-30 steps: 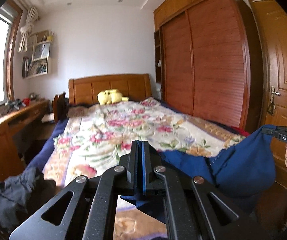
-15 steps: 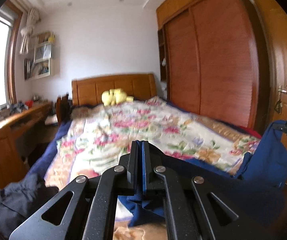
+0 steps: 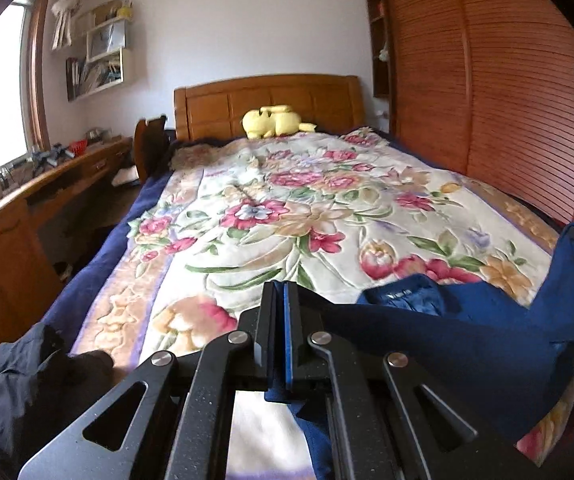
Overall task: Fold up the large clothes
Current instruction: 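Lift the hem with both tools and fold it toward the collar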
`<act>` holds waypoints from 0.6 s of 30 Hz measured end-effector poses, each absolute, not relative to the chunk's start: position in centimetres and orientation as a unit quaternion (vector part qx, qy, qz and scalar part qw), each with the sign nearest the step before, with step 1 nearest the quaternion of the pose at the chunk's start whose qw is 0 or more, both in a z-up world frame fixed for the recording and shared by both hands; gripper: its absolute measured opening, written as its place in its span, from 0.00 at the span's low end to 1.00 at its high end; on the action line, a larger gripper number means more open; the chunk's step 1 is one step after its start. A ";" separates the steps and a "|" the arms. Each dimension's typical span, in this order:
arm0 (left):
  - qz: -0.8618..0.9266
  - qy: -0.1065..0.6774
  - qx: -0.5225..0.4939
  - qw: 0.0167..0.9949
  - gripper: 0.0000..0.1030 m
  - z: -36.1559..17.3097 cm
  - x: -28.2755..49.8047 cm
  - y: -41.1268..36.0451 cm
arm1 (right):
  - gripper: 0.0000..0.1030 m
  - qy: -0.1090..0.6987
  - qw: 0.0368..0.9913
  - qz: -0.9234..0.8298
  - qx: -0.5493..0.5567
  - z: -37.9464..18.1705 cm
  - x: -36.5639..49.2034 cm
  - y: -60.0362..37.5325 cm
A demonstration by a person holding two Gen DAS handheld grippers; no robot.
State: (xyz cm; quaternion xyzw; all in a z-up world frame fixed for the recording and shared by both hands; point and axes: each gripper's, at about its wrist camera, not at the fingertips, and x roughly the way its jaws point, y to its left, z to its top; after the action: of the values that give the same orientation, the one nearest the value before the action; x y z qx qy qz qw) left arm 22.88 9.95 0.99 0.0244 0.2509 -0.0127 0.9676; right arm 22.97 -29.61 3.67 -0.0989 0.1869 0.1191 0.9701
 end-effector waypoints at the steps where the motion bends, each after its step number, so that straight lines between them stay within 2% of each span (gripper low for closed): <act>1: -0.009 0.256 0.025 0.966 0.03 0.9 24.3 10.2 | 0.09 0.189 0.970 0.117 -0.099 3.9 24.4 -29.1; 8: 0.007 0.262 0.039 0.964 0.03 0.9 30.5 9.9 | 0.09 0.198 0.970 0.097 -0.099 4.1 33.0 -25.1; 16: 0.003 0.321 0.053 0.946 0.04 -2.6 34.3 9.0 | 0.09 0.263 0.953 0.094 -0.119 -0.2 39.2 -21.5; 18: -0.009 0.333 0.050 0.942 0.04 -3.3 34.3 8.6 | 0.20 0.280 0.948 0.104 -0.114 -0.8 39.4 -21.1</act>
State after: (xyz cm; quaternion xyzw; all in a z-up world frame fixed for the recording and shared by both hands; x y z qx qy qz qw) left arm 34.33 8.63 -3.30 0.0500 0.3329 -0.0093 0.9416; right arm 39.42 -21.11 -0.81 -0.1138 0.2801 0.1040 0.9475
